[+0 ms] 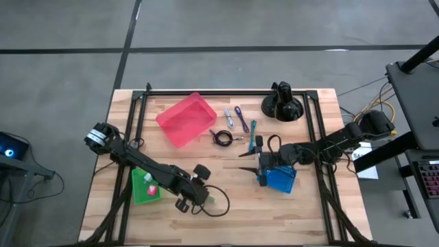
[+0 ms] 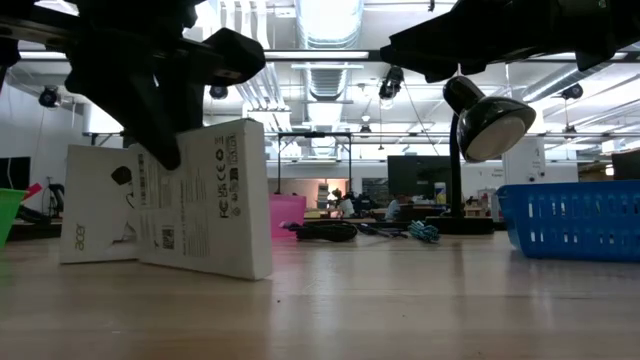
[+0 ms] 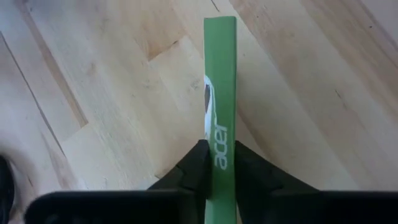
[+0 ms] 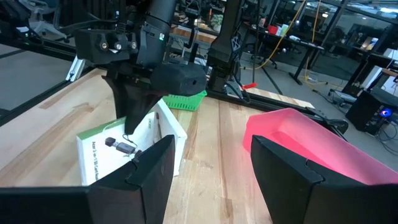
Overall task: Pick and place items into bin
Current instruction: Put the bottom card reader box into the blue bin
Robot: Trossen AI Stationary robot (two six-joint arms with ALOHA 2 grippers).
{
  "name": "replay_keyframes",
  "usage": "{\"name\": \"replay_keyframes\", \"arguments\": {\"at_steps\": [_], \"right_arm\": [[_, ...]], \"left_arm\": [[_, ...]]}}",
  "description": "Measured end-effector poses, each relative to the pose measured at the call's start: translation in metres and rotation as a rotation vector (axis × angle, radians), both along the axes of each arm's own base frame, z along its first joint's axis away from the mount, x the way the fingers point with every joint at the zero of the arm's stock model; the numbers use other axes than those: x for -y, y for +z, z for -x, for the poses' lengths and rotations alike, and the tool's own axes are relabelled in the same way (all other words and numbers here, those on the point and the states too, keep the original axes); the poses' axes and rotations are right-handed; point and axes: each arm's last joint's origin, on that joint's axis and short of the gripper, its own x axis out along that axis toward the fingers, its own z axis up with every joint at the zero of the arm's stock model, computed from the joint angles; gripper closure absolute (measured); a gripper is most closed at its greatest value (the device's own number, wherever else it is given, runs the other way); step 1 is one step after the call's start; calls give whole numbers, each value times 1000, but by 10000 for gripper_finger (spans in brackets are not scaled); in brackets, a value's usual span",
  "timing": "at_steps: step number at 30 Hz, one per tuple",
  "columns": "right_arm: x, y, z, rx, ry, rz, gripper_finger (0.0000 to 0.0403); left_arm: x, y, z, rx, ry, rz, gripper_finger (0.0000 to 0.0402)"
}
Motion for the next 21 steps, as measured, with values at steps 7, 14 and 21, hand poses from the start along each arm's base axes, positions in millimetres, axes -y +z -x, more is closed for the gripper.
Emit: {"name": "replay_keyframes", "arguments": {"at_steps": [7, 14, 21], "right_arm": [[0, 0, 0, 0, 0, 0, 204], [0, 0, 0, 0, 0, 0, 204], [0, 0, 0, 0, 0, 0, 204]], "left_arm": [[-4, 0, -1, 0, 11, -1, 385], [-4, 1, -1, -1, 14, 0, 382], [-4, 7, -4, 23, 24, 16, 385]]}}
